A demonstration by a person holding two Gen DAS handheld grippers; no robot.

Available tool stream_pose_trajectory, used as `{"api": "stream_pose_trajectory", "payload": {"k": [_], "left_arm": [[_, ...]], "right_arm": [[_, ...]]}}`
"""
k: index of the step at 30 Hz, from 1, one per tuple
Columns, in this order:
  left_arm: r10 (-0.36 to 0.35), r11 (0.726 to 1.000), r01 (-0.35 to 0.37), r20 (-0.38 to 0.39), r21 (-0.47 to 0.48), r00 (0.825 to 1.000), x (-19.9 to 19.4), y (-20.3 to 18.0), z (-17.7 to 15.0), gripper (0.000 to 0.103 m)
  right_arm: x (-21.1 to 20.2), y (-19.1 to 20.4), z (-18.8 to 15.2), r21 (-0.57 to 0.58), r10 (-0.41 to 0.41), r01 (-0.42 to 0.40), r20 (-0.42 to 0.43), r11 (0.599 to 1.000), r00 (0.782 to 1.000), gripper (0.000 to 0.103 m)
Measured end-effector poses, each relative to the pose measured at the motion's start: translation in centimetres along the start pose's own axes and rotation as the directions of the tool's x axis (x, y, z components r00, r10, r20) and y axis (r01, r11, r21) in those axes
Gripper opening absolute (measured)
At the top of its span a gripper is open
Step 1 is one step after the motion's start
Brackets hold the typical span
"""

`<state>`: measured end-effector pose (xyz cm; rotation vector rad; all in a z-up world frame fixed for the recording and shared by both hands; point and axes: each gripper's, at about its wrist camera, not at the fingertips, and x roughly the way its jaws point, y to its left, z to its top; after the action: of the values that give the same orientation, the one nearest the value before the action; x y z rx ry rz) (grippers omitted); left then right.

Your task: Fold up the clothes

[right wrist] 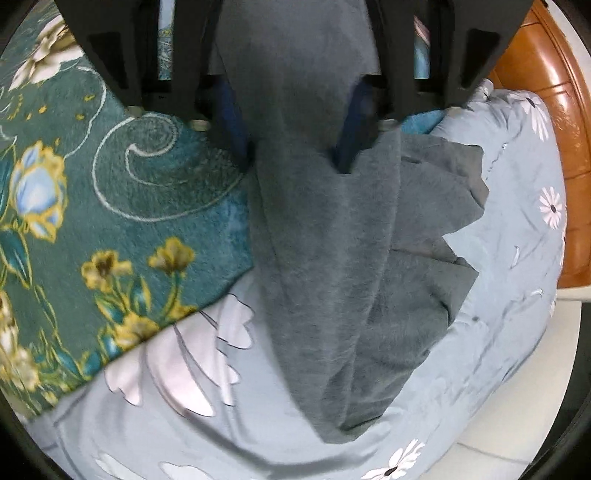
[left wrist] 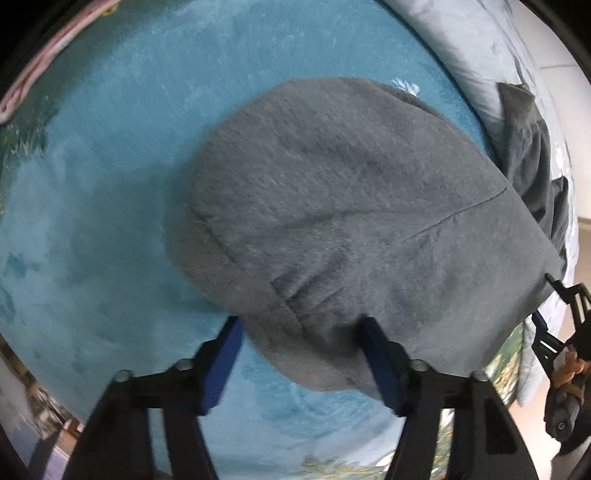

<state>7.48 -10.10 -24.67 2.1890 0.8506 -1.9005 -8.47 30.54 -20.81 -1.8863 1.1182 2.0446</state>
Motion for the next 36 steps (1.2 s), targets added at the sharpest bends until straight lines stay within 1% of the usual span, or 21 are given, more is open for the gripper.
{"api": "stream_pose_trajectory", "payload": {"k": [1,2,3,4,5,8,9,12,15,18,21,23,25,27,28,29,31,32,34,36], "left_arm": [[-0.002,1.000,0.002,-0.001,0.004,1.000,0.1,-0.2,0.0,0.048],[-0.001,1.000,0.002,-0.002,0.013,1.000,0.0,-0.5,0.0,0.038],[-0.001,1.000,0.001,-0.002,0.022,1.000,0.0,-0.8,0.0,0.032],[-0.001,1.000,0.001,0.001,0.031,1.000,-0.2,-1.2,0.0,0.020],[0.000,0.999,-0.001,0.005,0.041,1.000,-0.3,-1.6,0.0,0.014],[0.013,0.996,-0.016,0.038,0.085,0.999,-1.4,-2.8,0.0,0.009],[0.009,0.995,-0.014,0.049,0.099,0.999,-2.0,-3.2,0.0,0.009],[-0.019,0.990,0.005,0.096,0.139,0.995,-4.4,-4.0,0.2,0.008],[-0.064,0.984,0.037,0.153,0.175,0.986,-7.2,-4.4,0.4,0.007],[-0.115,0.973,0.066,0.219,0.220,0.969,-11.0,-4.9,0.1,0.007],[-0.167,0.954,0.081,0.285,0.290,0.944,-14.9,-5.0,-0.6,0.007],[-0.200,0.938,0.085,0.323,0.337,0.925,-17.1,-5.5,-0.8,0.007],[-0.237,0.920,0.094,0.350,0.380,0.907,-18.8,-5.1,-0.8,0.007],[-0.280,0.895,0.106,0.362,0.433,0.889,-20.7,-5.5,-1.9,0.007],[-0.300,0.878,0.106,0.363,0.467,0.882,-21.4,-5.9,-2.4,0.007],[-0.323,0.855,0.106,0.361,0.508,0.875,-22.2,-6.4,-3.2,0.007],[-0.370,0.802,0.108,0.347,0.587,0.862,-23.9,-7.4,-5.0,0.007],[-0.393,0.775,0.117,0.329,0.621,0.859,-24.5,-7.7,-6.0,0.007],[-0.429,0.719,0.140,0.276,0.681,0.860,-25.2,-8.4,-8.0,0.007],[-0.460,0.646,0.164,0.208,0.745,0.863,-25.7,-9.2,-10.3,0.007]], "right_arm": [[0.0,0.2,0.1,-0.001,0.000,0.000,-0.008,1.000,1.000,0.022],[-0.2,0.4,0.1,-0.004,0.002,-0.003,-0.014,1.000,1.000,0.012],[-0.4,0.7,0.1,-0.009,0.007,-0.007,-0.016,1.000,1.000,0.010],[-0.8,0.9,0.0,-0.016,0.012,-0.013,-0.016,1.000,1.000,0.009],[-1.3,1.1,0.0,-0.024,0.024,-0.025,-0.013,0.999,1.000,0.008],[-3.2,1.8,-0.3,-0.049,0.078,-0.078,-0.001,0.996,0.997,0.007],[-4.1,2.0,-0.6,-0.063,0.097,-0.096,0.005,0.993,0.995,0.007],[-7.8,2.3,-1.6,-0.117,0.153,-0.148,0.035,0.982,0.988,0.007],[-11.5,1.9,-2.9,-0.145,0.216,-0.205,0.066,0.968,0.974,0.006],[-15.1,1.4,-4.5,-0.158,0.279,-0.261,0.099,0.952,0.955,0.006],[-18.8,0.9,-6.2,-0.190,0.341,-0.314,0.129,0.930,0.931,0.006],[-21.6,0.5,-7.7,-0.219,0.392,-0.355,0.154,0.909,0.907,0.006],[-24.7,0.2,-9.0,-0.243,0.437,-0.390,0.182,0.888,0.881,0.006],[-27.9,-0.6,-10.4,-0.259,0.479,-0.422,0.221,0.869,0.849,0.006],[-29.6,-1.1,-11.1,-0.267,0.500,-0.438,0.242,0.858,0.832,0.006],[-31.2,-1.9,-11.9,-0.272,0.513,-0.447,0.268,0.853,0.816,0.006],[-34.2,-4.0,-13.9,-0.272,0.520,-0.448,0.331,0.852,0.787,0.006],[-35.7,-5.0,-14.9,-0.272,0.523,-0.449,0.362,0.851,0.772,0.006],[-38.7,-7.1,-16.8,-0.273,0.527,-0.451,0.422,0.850,0.738,0.006],[-41.4,-9.7,-19.0,-0.255,0.507,-0.440,0.489,0.861,0.710,0.006]]}}
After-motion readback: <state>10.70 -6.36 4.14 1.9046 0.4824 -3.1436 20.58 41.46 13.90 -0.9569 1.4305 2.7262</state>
